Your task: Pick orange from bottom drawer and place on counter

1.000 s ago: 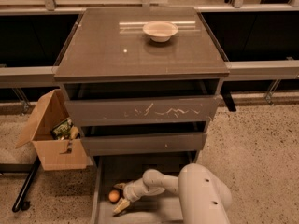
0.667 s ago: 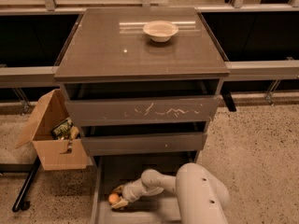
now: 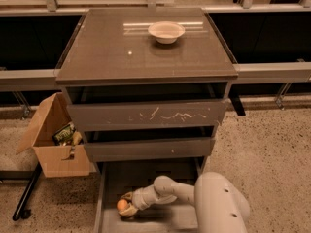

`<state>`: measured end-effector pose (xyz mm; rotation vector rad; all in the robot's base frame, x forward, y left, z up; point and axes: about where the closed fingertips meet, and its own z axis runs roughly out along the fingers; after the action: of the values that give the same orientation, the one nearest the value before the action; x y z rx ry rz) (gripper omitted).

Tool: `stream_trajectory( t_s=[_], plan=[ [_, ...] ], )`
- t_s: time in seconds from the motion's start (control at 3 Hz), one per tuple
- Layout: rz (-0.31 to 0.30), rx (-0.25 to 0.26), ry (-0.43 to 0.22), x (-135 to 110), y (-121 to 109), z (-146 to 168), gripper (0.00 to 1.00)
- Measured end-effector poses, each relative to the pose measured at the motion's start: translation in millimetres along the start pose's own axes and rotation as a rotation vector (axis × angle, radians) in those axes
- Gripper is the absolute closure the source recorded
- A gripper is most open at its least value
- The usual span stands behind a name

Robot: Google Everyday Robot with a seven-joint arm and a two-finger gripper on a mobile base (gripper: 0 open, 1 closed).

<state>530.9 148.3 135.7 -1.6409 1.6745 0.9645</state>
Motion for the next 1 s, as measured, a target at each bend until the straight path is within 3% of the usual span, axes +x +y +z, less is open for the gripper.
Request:
stream_trajectory(
  t_s=[0.33, 0.67, 1.0],
  plan=[
    [0.012, 0.030, -0.013, -9, 2, -45, 1.00],
    [-0.054, 0.105, -0.040, -55, 2, -121, 1.00],
    [-0.048, 0.119, -0.039, -56, 24, -159, 1.00]
  ],
)
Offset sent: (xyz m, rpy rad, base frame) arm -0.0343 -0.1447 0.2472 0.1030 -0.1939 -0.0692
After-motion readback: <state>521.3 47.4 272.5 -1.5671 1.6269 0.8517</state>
